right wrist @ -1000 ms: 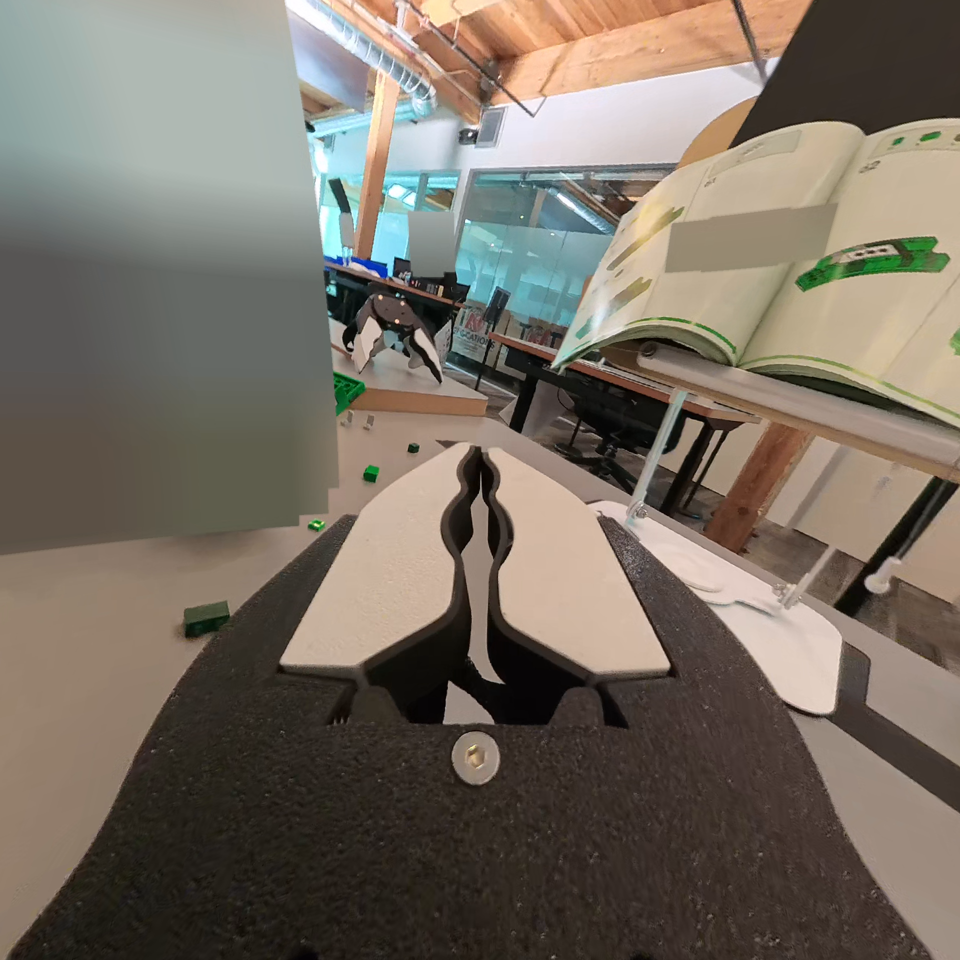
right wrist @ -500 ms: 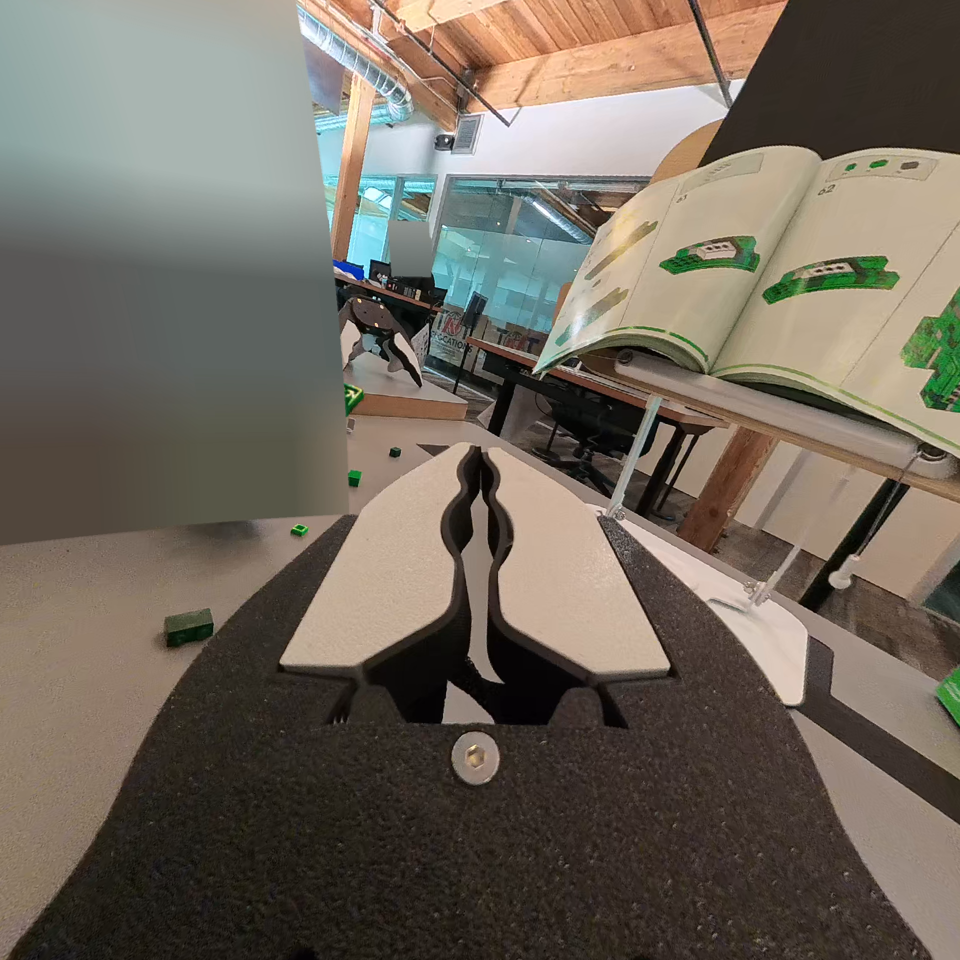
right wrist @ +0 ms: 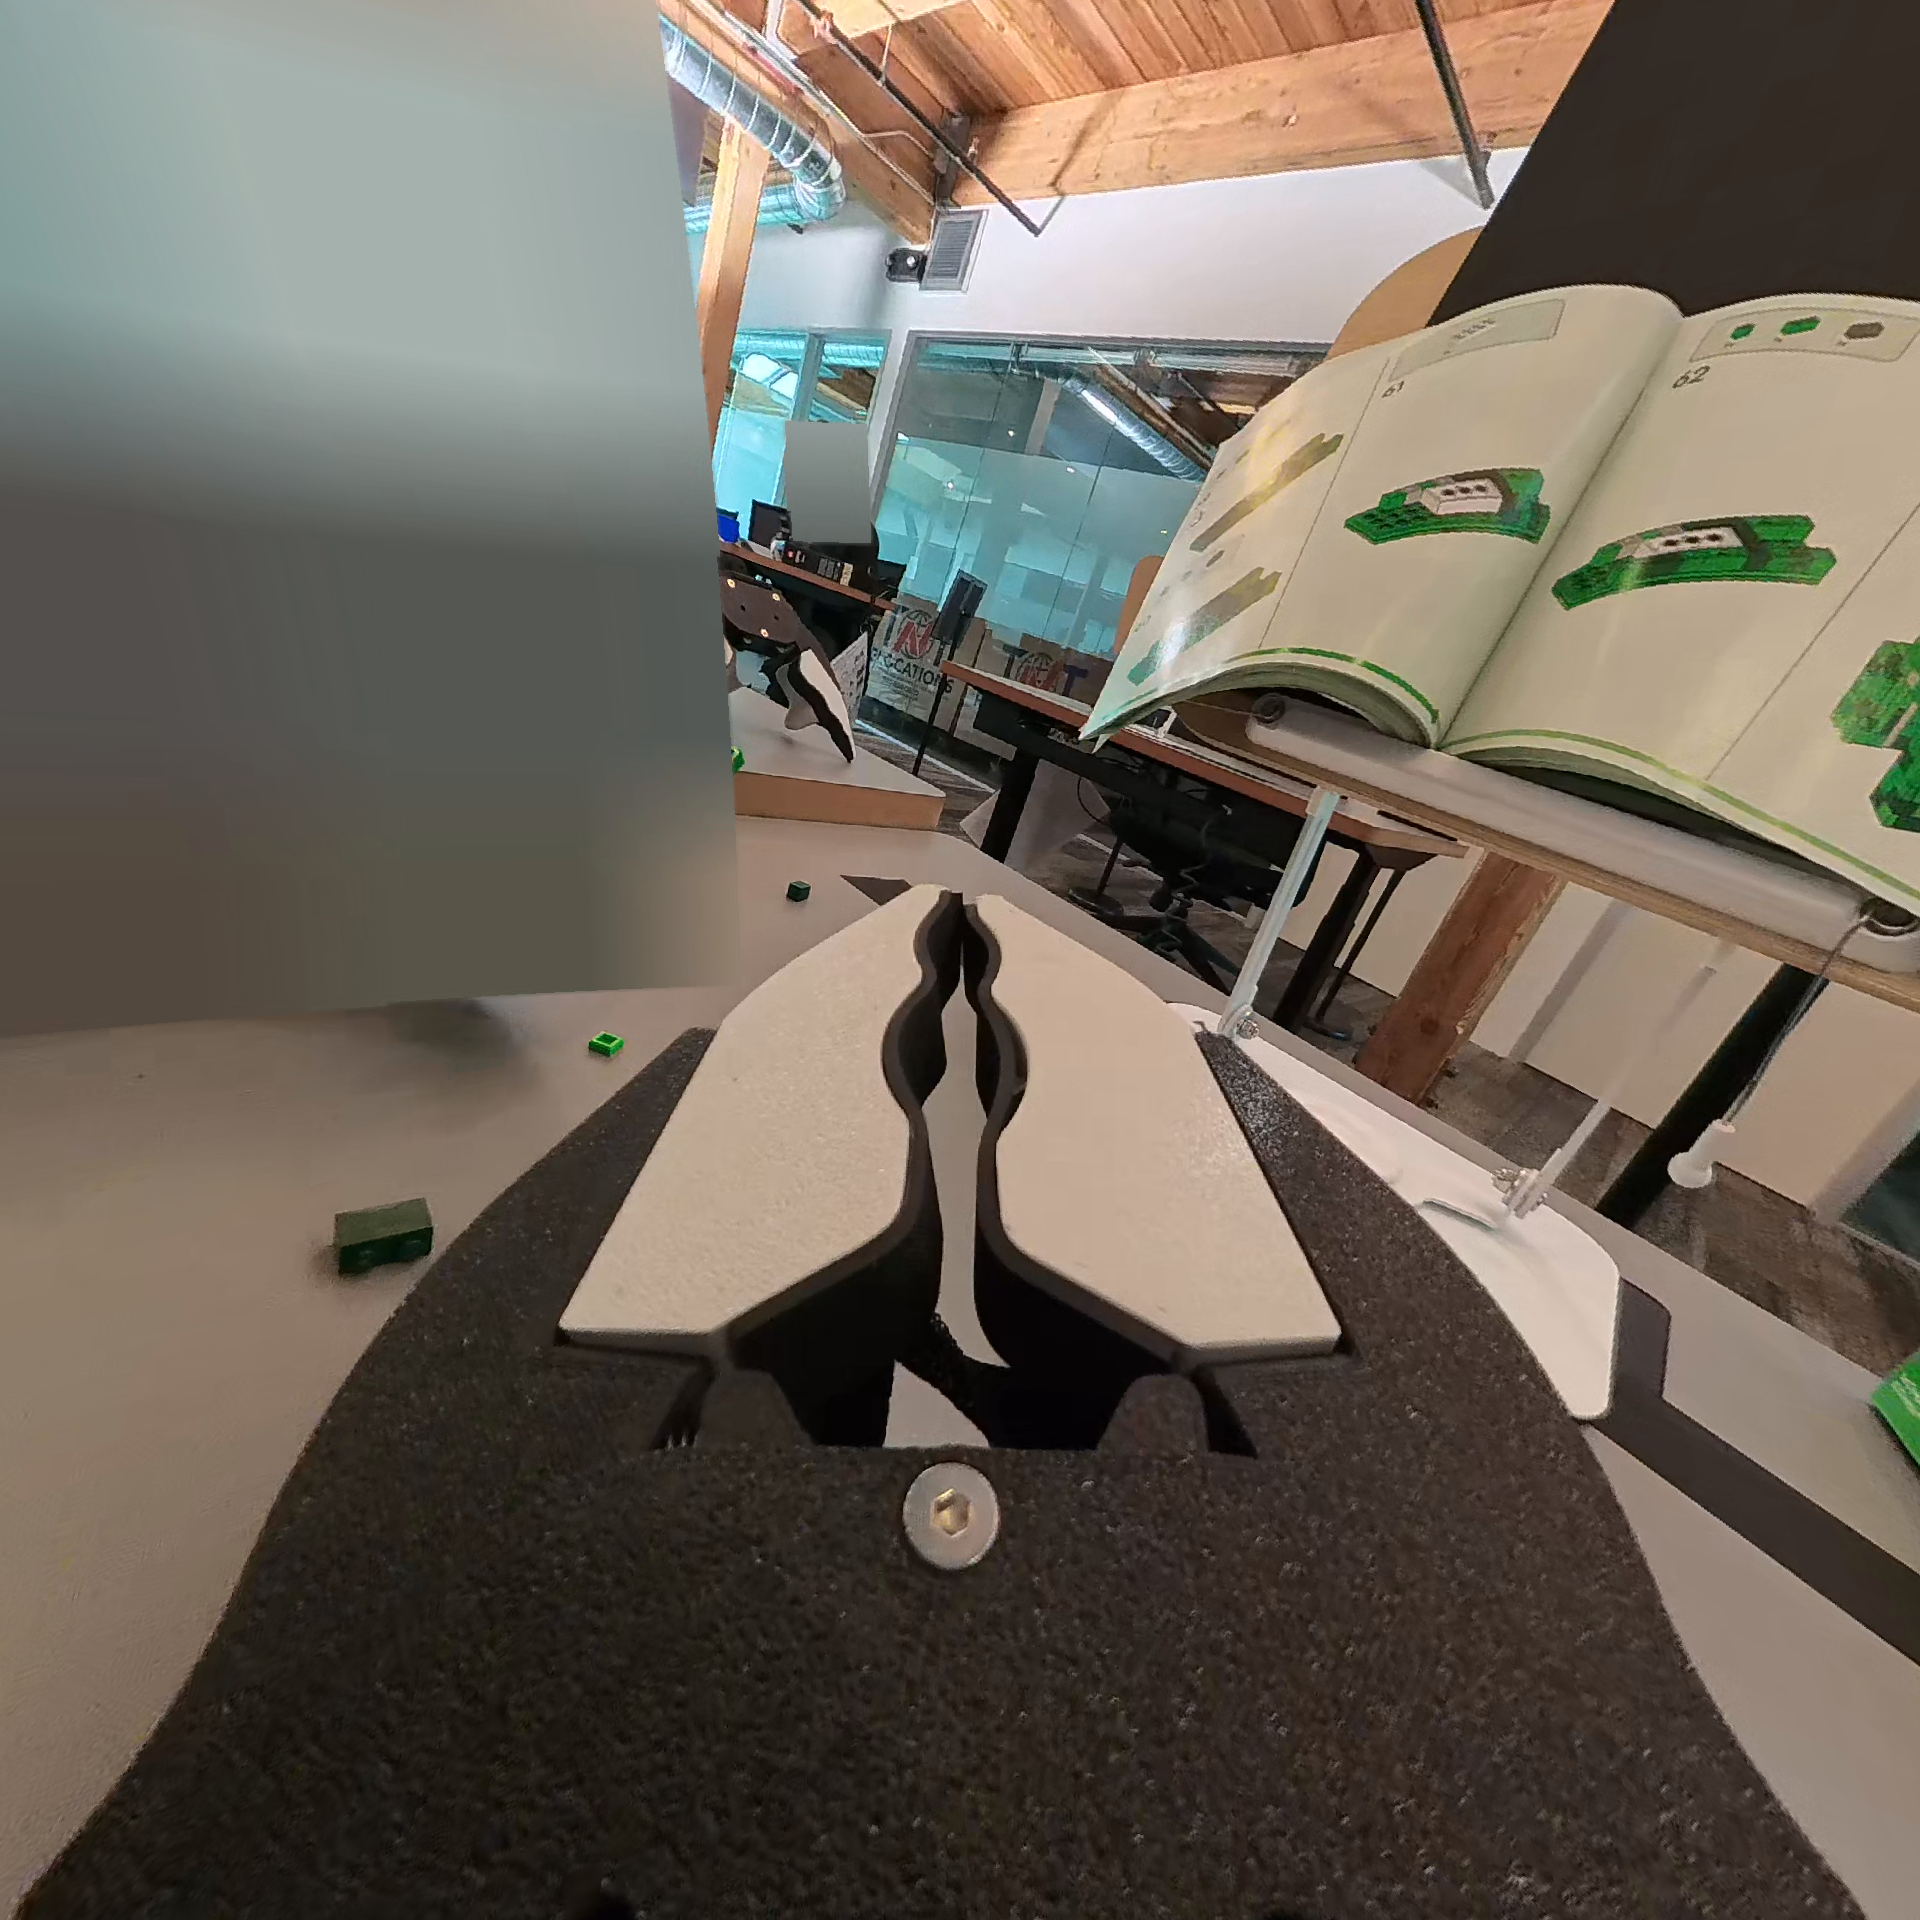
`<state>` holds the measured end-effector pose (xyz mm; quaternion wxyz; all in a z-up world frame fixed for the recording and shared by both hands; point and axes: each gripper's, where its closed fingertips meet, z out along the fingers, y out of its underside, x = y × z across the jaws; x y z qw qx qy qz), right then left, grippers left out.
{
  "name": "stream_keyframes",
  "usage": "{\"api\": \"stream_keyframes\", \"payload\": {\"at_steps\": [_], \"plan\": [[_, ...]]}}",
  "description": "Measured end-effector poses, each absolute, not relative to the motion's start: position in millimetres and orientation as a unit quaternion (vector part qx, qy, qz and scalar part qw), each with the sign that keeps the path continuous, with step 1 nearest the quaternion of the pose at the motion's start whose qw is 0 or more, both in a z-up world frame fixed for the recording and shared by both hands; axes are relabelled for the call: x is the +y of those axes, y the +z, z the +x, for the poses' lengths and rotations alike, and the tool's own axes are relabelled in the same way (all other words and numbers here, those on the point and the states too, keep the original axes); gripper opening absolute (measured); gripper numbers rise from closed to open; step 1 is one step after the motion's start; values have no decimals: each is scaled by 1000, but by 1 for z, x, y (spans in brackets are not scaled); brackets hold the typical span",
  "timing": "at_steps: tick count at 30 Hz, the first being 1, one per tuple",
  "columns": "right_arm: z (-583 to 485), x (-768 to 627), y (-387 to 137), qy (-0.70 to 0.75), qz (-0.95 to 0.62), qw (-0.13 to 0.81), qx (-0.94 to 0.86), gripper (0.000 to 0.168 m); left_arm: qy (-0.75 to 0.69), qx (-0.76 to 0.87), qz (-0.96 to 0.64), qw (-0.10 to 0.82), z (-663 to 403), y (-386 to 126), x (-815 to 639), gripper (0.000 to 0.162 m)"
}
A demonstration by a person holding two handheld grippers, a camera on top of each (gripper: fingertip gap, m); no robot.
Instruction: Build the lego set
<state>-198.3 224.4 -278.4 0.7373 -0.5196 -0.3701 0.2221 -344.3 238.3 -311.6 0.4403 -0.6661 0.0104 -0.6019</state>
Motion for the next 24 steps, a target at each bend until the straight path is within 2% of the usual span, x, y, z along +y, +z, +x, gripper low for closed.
{"api": "stream_keyframes", "payload": {"at_steps": [24], "plan": [[-202,222,-281,219,-517,733,-384,0,-606,9,-668,432,-343,-313,238,6]]}}
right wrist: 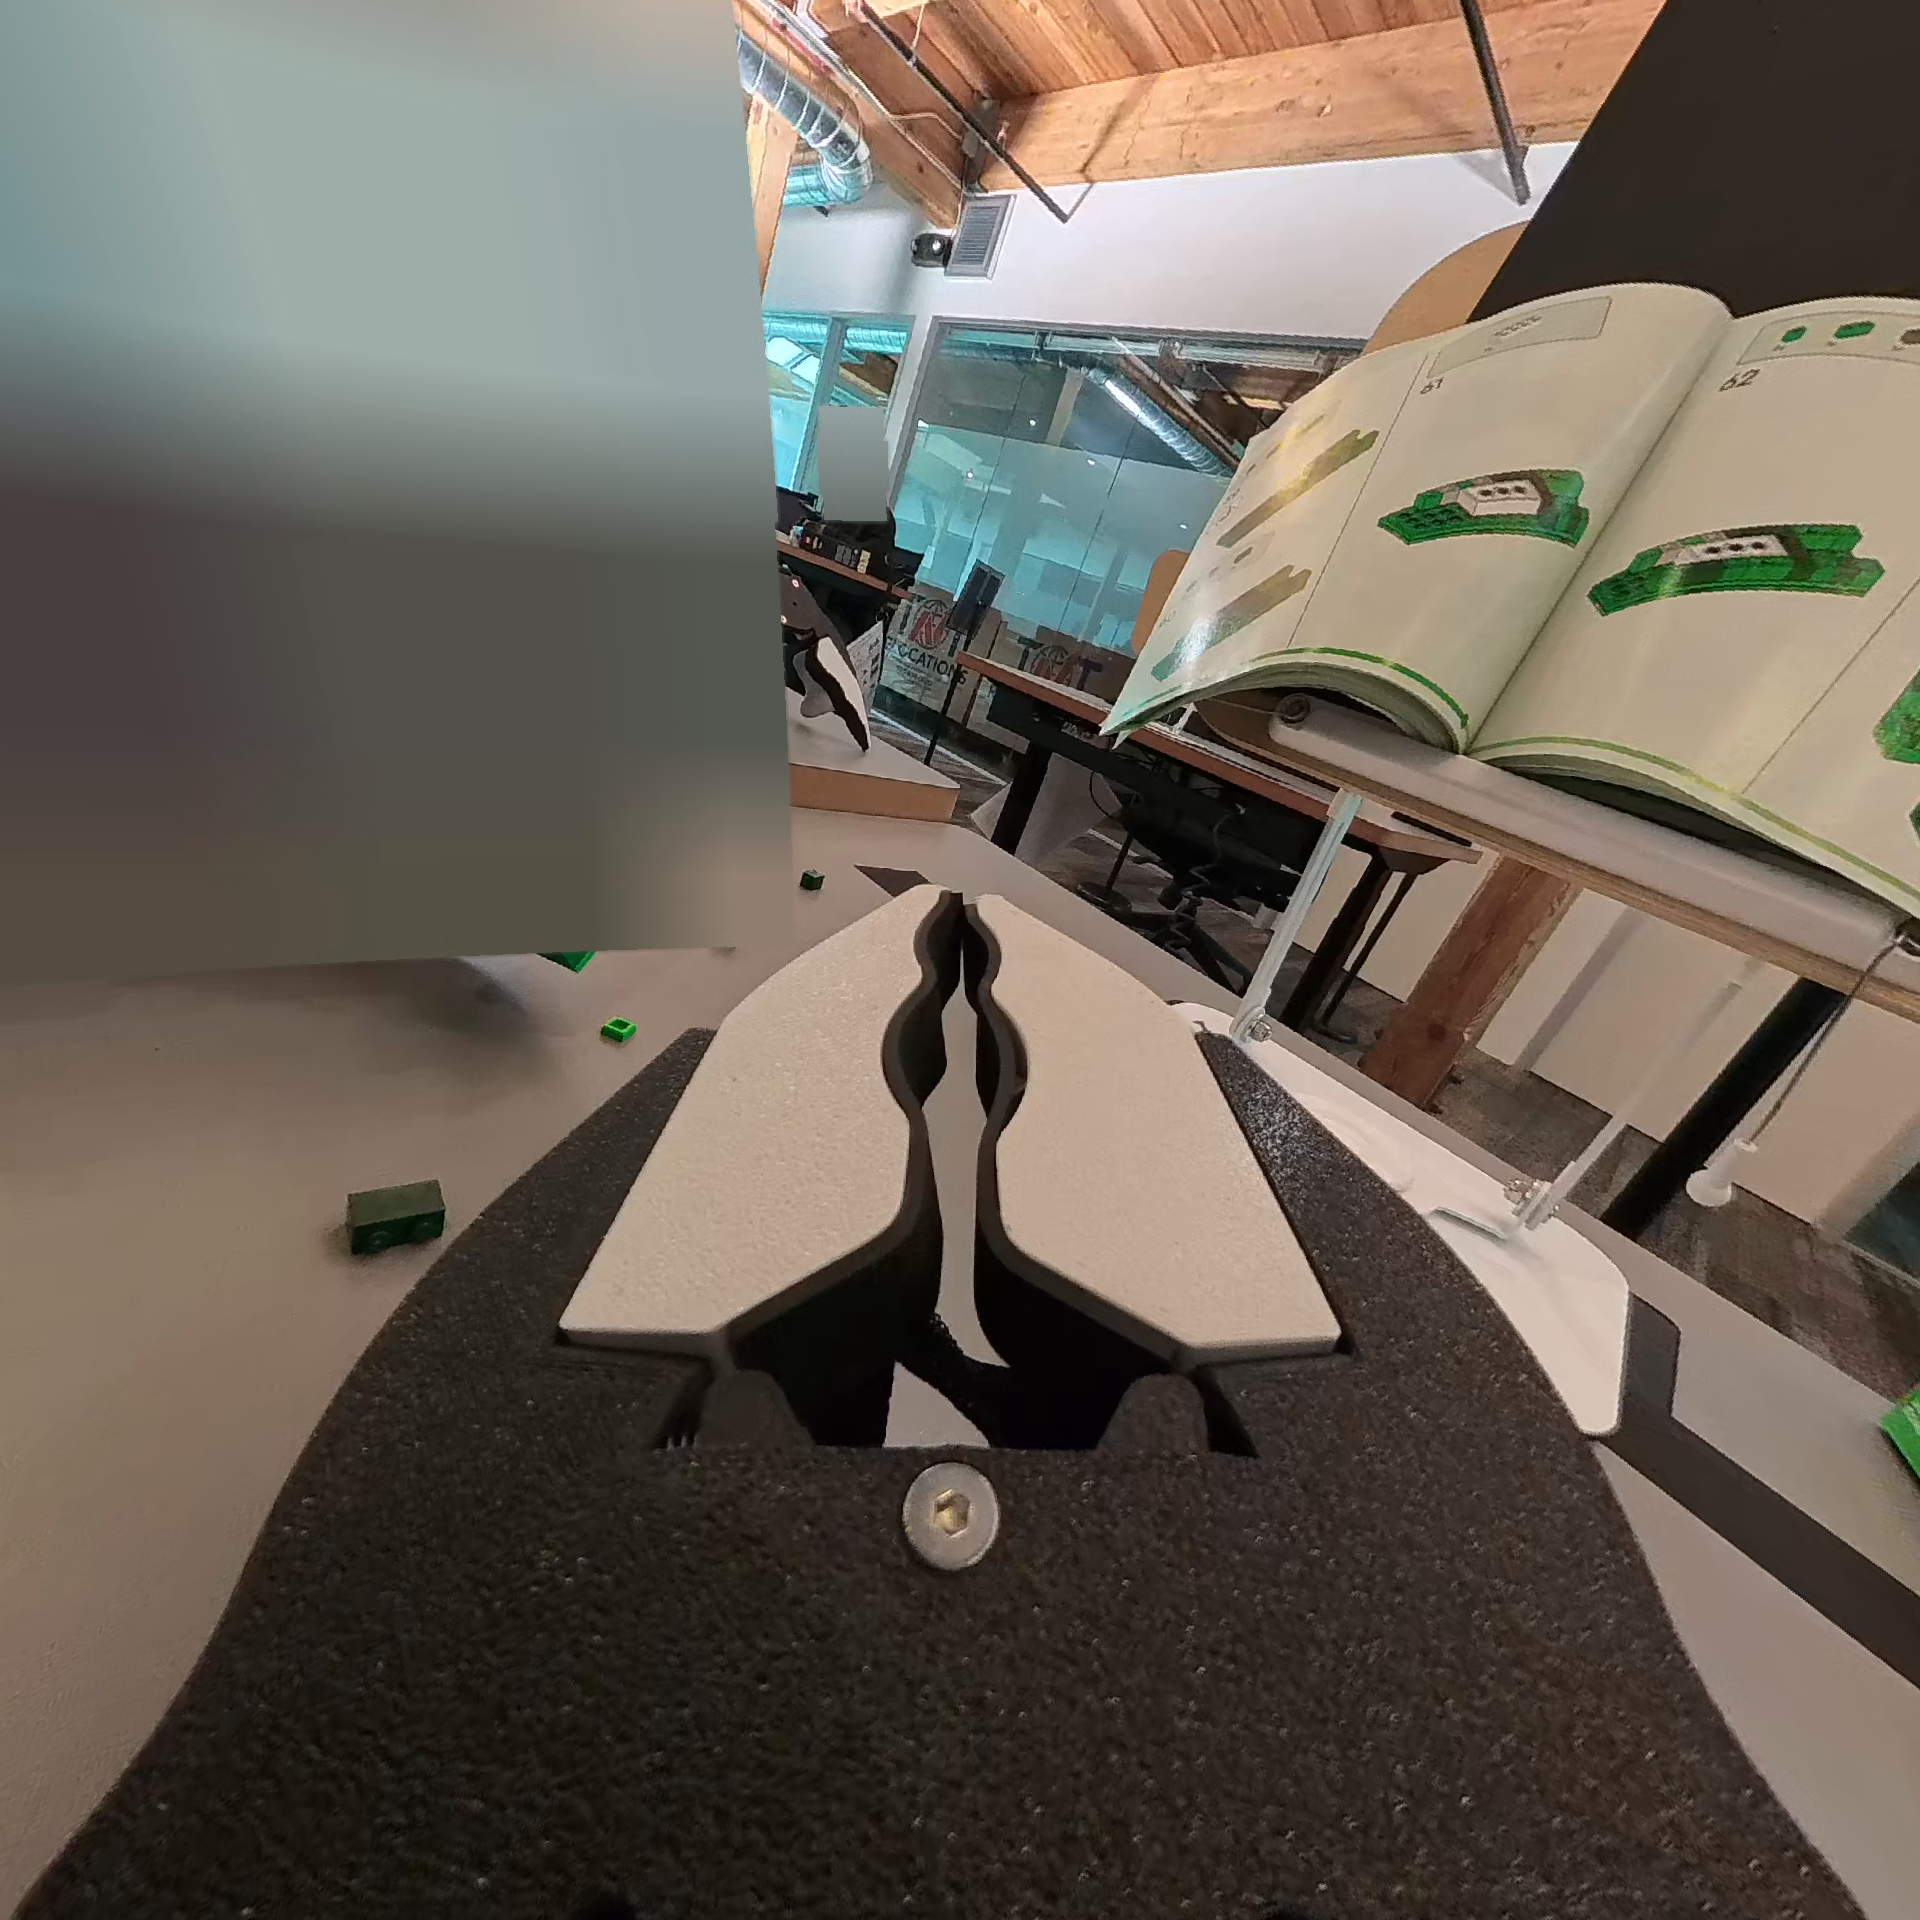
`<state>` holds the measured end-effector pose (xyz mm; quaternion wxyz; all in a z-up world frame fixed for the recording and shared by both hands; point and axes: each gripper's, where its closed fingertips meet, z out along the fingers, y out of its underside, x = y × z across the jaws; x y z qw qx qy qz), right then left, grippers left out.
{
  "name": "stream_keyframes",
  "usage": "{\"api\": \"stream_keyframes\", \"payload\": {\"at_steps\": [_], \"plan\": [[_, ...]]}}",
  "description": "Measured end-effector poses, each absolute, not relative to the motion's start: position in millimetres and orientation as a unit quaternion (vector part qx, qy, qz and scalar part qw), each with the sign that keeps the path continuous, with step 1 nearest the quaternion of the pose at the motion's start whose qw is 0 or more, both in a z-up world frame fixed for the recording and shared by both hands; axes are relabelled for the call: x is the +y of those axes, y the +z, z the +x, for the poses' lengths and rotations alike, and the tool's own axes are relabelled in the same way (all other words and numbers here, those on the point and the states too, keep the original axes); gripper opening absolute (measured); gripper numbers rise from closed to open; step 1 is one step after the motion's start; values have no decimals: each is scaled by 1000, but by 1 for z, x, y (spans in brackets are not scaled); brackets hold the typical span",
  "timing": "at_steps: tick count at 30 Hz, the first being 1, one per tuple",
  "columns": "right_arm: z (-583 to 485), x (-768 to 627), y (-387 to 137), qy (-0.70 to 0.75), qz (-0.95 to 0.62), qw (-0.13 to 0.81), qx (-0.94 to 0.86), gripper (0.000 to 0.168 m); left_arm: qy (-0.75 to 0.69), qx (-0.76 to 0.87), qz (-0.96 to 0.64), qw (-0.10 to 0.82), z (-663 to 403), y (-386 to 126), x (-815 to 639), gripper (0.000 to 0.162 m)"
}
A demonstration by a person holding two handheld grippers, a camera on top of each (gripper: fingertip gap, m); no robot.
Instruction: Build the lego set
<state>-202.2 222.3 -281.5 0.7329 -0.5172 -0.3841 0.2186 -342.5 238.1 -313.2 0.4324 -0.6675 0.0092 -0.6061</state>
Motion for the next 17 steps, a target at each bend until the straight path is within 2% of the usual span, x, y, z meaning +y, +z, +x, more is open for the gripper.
{"api": "stream_keyframes", "payload": {"at_steps": [14,17], "plan": [[-206,218,-283,222,-509,729,-400,0,-611,12,-667,426,-341,-314,237,6],[-230,186,-284,332,-456,670,-482,4,-658,54,-649,378,-325,-309,222,6]]}}
